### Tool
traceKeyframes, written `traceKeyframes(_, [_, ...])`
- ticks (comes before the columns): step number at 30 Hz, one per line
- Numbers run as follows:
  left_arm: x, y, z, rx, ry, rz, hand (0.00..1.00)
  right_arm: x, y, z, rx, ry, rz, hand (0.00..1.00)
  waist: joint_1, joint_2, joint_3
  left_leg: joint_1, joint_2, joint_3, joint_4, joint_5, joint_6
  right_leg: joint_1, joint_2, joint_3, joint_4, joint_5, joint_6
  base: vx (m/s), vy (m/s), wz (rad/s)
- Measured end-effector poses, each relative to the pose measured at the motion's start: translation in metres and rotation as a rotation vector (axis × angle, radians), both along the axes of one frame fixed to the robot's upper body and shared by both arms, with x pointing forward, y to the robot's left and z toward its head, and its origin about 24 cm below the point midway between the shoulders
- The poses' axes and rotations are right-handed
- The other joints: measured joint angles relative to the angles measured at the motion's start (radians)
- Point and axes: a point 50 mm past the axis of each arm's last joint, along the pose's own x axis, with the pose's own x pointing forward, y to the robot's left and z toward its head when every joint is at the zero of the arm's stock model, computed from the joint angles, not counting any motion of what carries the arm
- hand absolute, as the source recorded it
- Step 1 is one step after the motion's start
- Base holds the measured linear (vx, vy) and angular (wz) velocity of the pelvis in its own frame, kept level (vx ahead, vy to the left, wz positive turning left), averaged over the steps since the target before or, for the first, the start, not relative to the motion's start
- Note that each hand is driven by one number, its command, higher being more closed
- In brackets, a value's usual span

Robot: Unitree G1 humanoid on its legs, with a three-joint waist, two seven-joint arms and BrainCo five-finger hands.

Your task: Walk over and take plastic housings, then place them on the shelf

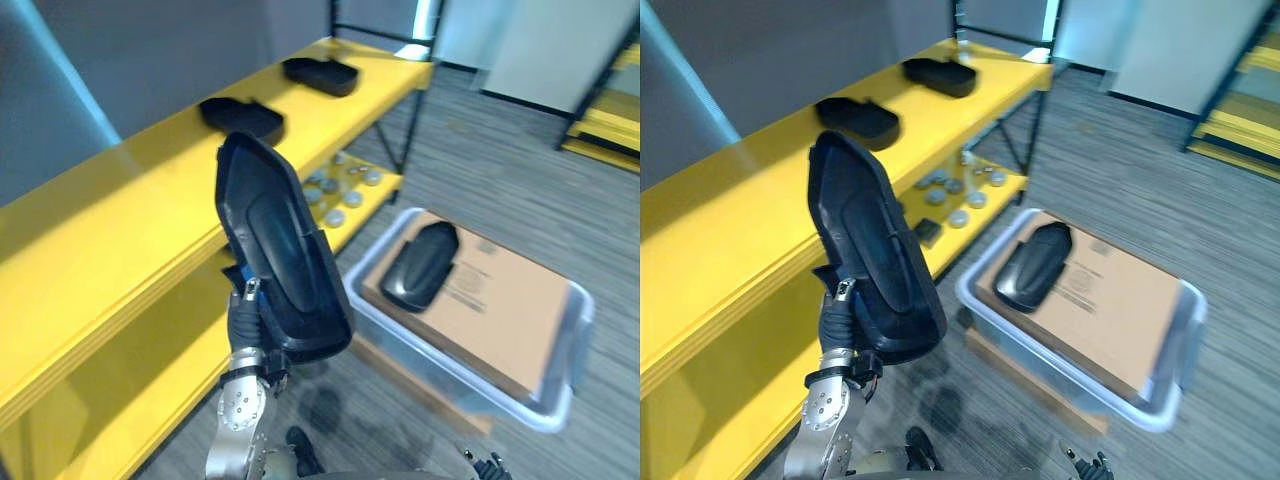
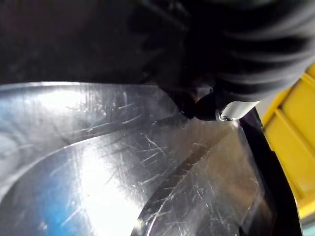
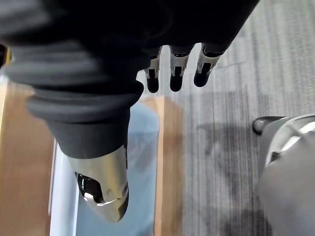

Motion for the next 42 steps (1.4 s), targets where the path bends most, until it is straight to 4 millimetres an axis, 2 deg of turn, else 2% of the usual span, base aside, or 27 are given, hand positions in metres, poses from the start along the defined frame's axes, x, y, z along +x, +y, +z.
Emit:
traceKeyframes(1, [0.002, -0.006, 0.0, -0.008, 0.0, -0.029, 1.0, 0.001, 0.005, -0.003, 0.016, 0.016, 0.008, 0.0, 0.001, 0.001, 0.003, 0.0, -0.018, -0.002, 0.008, -0.009, 0.012, 0.031, 0.005, -0.004, -0.04, 0.033, 0.016, 0.19, 0.132, 1.03])
traceKeyframes(2, [0.006, -0.023, 0.001, -0.013, -0.01, -0.122, 1.0, 0.0, 0.006, -0.004, 0.018, 0.051, 0.024, 0.0, -0.013, -0.003, 0.02, 0.019, -0.057, -0.071, 0.051, -0.07, 0.01, 0.065, -0.065, -0.028, 0.145, 0.026, 0.021, 0.31, 0.177, 1.85])
traceKeyframes(3, [0.005, -0.027, -0.004, 0.001, 0.005, -0.157, 1.0, 0.004, -0.001, 0.001, -0.02, 0.033, 0.049, 0.0, -0.037, 0.018, 0.012, 0.087, -0.079, -0.166, 0.012, -0.101, 0.026, -0.088, -0.1, 0.277, 0.479, -0.014, -0.13, 0.31, 0.186, 1.95])
traceKeyframes(4, [0.005, -0.022, -0.004, 0.007, 0.007, -0.138, 1.0, 0.011, 0.004, 0.002, -0.021, 0.017, 0.089, 0.0, -0.034, 0.007, 0.008, 0.103, -0.088, -0.171, -0.01, -0.099, 0.023, -0.152, -0.081, 0.342, 0.501, -0.072, -0.112, 0.3, 0.118, 1.26])
traceKeyframes(6, [0.006, -0.011, -0.011, 0.017, 0.039, -0.081, 1.0, 0.017, 0.01, 0.002, -0.012, 0.0, 0.136, 0.0, -0.03, -0.002, 0.008, 0.12, -0.105, -0.188, -0.022, -0.097, 0.01, -0.229, -0.068, 0.378, 0.478, -0.102, -0.115, 0.24, 0.042, 0.47])
traceKeyframes(7, [0.008, -0.009, -0.013, 0.024, 0.049, -0.075, 1.0, 0.019, 0.011, 0.004, -0.011, -0.011, 0.133, 0.0, -0.022, 0.006, 0.034, 0.146, -0.117, -0.238, -0.029, -0.091, 0.027, -0.27, -0.011, 0.416, 0.444, -0.121, -0.122, 0.21, 0.007, 0.45])
traceKeyframes(8, [0.01, -0.01, -0.012, 0.025, 0.045, -0.077, 1.0, 0.02, 0.012, 0.005, -0.006, -0.023, 0.12, 0.0, -0.023, 0.014, 0.045, 0.155, -0.113, -0.259, -0.029, -0.092, 0.028, -0.292, 0.032, 0.457, 0.417, -0.128, -0.135, 0.2, -0.028, 0.72])
traceKeyframes(9, [0.012, -0.011, -0.012, 0.027, 0.042, -0.081, 1.0, 0.02, 0.015, 0.006, 0.002, -0.04, 0.111, 0.0, -0.041, 0.033, 0.051, 0.16, -0.101, -0.31, -0.029, -0.097, 0.019, -0.343, 0.134, 0.592, 0.318, -0.127, -0.104, 0.17, -0.05, 1.06])
traceKeyframes(10, [0.014, -0.012, -0.012, 0.031, 0.044, -0.084, 1.0, 0.022, 0.013, 0.01, -0.018, -0.061, 0.129, 0.0, -0.058, 0.038, 0.05, 0.161, -0.103, -0.33, -0.029, -0.111, -0.005, -0.364, 0.18, 0.676, 0.238, -0.096, -0.048, 0.21, -0.076, 1.43])
traceKeyframes(11, [0.017, -0.015, -0.012, 0.045, 0.041, -0.099, 1.0, 0.016, 0.012, 0.009, -0.027, -0.046, 0.151, 0.0, -0.055, 0.014, 0.055, 0.188, -0.123, -0.353, -0.027, -0.124, -0.019, -0.392, 0.173, 0.719, 0.211, -0.043, -0.041, 0.21, -0.08, 1.16])
traceKeyframes(12, [0.017, -0.017, -0.012, 0.047, 0.041, -0.107, 1.0, 0.011, 0.012, 0.008, -0.025, -0.033, 0.166, 0.0, -0.054, -0.004, 0.056, 0.207, -0.133, -0.366, -0.018, -0.138, -0.025, -0.394, 0.158, 0.735, 0.21, -0.016, -0.042, 0.3, -0.151, 1.06])
traceKeyframes(13, [0.015, -0.02, -0.015, 0.036, 0.052, -0.11, 1.0, 0.0, 0.014, 0.005, -0.018, -0.007, 0.182, 0.0, -0.046, -0.013, 0.048, 0.218, -0.137, -0.406, 0.037, -0.179, -0.055, -0.372, 0.146, 0.721, 0.195, 0.052, -0.057, 0.39, -0.217, 0.96])
traceKeyframes(14, [0.012, -0.022, -0.016, 0.021, 0.06, -0.105, 1.0, -0.008, 0.014, 0.004, -0.018, 0.009, 0.185, 0.0, -0.042, -0.004, 0.041, 0.21, -0.114, -0.434, 0.095, -0.219, -0.092, -0.344, 0.146, 0.675, 0.205, 0.083, -0.087, 0.39, -0.216, 1.04])
traceKeyframes(15, [0.01, -0.023, -0.017, 0.015, 0.062, -0.105, 1.0, -0.01, 0.013, 0.004, -0.022, 0.014, 0.188, 0.0, -0.039, 0.006, 0.029, 0.185, -0.077, -0.399, 0.126, -0.241, -0.131, -0.337, 0.15, 0.638, 0.201, 0.077, -0.099, 0.33, -0.194, 0.9])
traceKeyframes(16, [0.011, -0.023, -0.015, 0.014, 0.055, -0.105, 1.0, -0.009, 0.012, 0.005, -0.026, 0.011, 0.191, 0.0, -0.04, 0.017, 0.02, 0.169, -0.049, -0.344, 0.137, -0.247, -0.14, -0.338, 0.15, 0.618, 0.202, 0.071, -0.109, 0.26, -0.168, 0.91])
traceKeyframes(17, [0.013, -0.024, -0.012, 0.007, 0.043, -0.108, 1.0, -0.006, 0.012, 0.006, -0.026, 0.002, 0.198, 0.0, -0.04, 0.022, 0.019, 0.162, -0.018, -0.279, 0.139, -0.231, -0.142, -0.338, 0.149, 0.594, 0.206, 0.063, -0.121, 0.28, -0.184, 0.88])
traceKeyframes(18, [0.012, -0.026, -0.014, -0.005, 0.049, -0.111, 1.0, -0.003, 0.01, 0.007, -0.03, -0.012, 0.208, 0.0, -0.029, 0.016, 0.018, 0.174, -0.019, -0.273, 0.107, -0.2, -0.144, -0.326, 0.149, 0.581, 0.203, 0.059, -0.127, 0.18, -0.117, 0.77])
traceKeyframes(22, [0.007, -0.024, -0.019, -0.003, 0.072, -0.117, 1.0, 0.002, 0.014, 0.009, -0.027, -0.031, 0.232, 0.0, -0.021, 0.001, 0.007, 0.235, -0.029, -0.279, 0.011, -0.129, -0.157, -0.266, 0.143, 0.548, 0.18, 0.054, -0.135, 0.16, -0.068, 0.51])
traceKeyframes(27, [0.007, -0.022, -0.023, 0.014, 0.088, -0.121, 1.0, 0.009, 0.02, 0.006, -0.014, -0.023, 0.265, 0.0, -0.026, 0.004, -0.002, 0.257, -0.037, -0.288, -0.068, -0.095, -0.152, -0.226, 0.156, 0.535, 0.093, 0.055, -0.134, 0.07, -0.025, 0.16])
traceKeyframes(33, [0.008, -0.016, -0.029, 0.077, 0.108, -0.12, 1.0, 0.012, 0.021, 0.006, -0.024, -0.022, 0.285, 0.0, -0.038, 0.017, -0.014, 0.281, -0.038, -0.295, -0.149, -0.037, -0.145, -0.198, 0.179, 0.532, 0.001, 0.115, -0.133, -0.01, -0.009, -0.01])
traceKeyframes(35, [0.013, -0.01, -0.029, 0.134, 0.109, -0.099, 1.0, 0.016, 0.021, 0.007, -0.026, -0.026, 0.298, 0.0, -0.054, 0.017, -0.014, 0.279, -0.044, -0.304, -0.177, -0.016, -0.137, -0.196, 0.181, 0.531, -0.027, 0.131, -0.129, -0.1, -0.009, 0.07])
traceKeyframes(37, [0.019, -0.006, -0.029, 0.168, 0.112, -0.083, 1.0, 0.017, 0.022, 0.006, -0.023, -0.021, 0.302, 0.0, -0.056, 0.021, -0.017, 0.282, -0.046, -0.304, -0.197, -0.01, -0.134, -0.196, 0.186, 0.535, -0.045, 0.136, -0.124, -0.13, -0.009, -0.01])
traceKeyframes(42, [0.044, 0.003, -0.019, 0.272, 0.091, -0.002, 1.0, 0.02, 0.024, 0.006, -0.036, -0.019, 0.344, 0.0, -0.064, 0.023, -0.018, 0.282, -0.046, -0.304, -0.26, 0.043, -0.132, -0.199, 0.205, 0.547, -0.114, 0.198, -0.133, -0.18, -0.019, -0.07])
